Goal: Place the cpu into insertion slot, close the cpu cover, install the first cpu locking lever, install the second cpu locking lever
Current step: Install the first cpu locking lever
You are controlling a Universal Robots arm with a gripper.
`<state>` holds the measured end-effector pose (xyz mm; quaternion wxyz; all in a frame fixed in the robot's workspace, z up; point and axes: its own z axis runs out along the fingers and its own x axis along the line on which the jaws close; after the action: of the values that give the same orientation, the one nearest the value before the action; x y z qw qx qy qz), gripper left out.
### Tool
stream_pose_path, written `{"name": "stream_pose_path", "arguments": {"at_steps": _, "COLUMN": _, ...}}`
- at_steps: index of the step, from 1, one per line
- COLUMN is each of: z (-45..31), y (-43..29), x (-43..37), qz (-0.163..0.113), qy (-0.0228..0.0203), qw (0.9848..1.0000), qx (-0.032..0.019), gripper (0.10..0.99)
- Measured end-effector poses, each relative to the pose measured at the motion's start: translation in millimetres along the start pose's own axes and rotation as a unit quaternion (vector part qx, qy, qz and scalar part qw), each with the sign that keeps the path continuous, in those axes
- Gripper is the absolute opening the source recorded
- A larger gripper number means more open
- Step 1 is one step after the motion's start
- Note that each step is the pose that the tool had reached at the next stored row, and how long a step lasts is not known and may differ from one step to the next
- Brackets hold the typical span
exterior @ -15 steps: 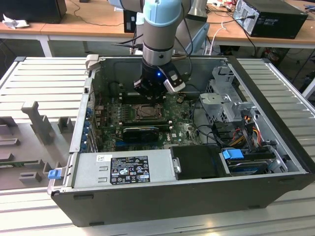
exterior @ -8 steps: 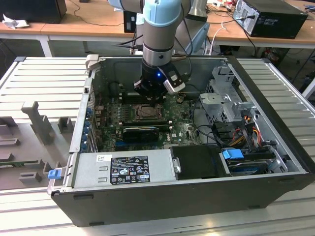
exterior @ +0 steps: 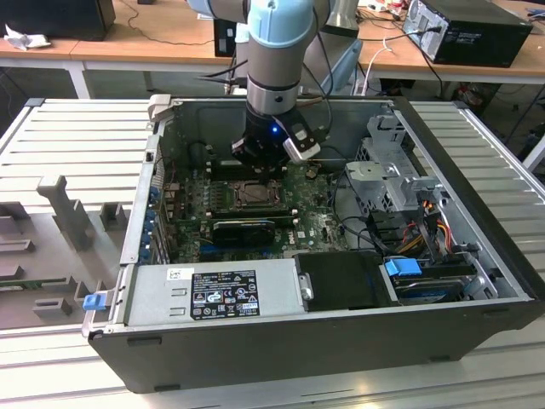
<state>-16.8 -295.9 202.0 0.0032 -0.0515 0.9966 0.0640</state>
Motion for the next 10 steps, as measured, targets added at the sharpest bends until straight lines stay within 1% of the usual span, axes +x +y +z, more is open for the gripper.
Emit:
{"name": "stream_pose_path", "arguments": {"at_steps": 1, "z": -2.5, "y": 0.3, "x": 0.0, "qz": 0.000, "qy": 0.0002, "qw": 1.0000, "qx": 0.0003, "gripper": 0.106}}
{"name": "stream_pose_path", "arguments": {"at_steps": 4, "z": -13.9, "y": 1.7, "x": 0.0, "qz": 0.000, "qy": 0.0004, "qw": 1.0000, "qx": 0.0012, "gripper": 0.106}}
{"name": "stream_pose_path", "arguments": {"at_steps": 10, "z": -14.7, "y": -0.2, "x": 0.2, "qz": 0.000, "qy": 0.0004, "qw": 1.0000, "qx": 0.0012, "gripper": 0.106}}
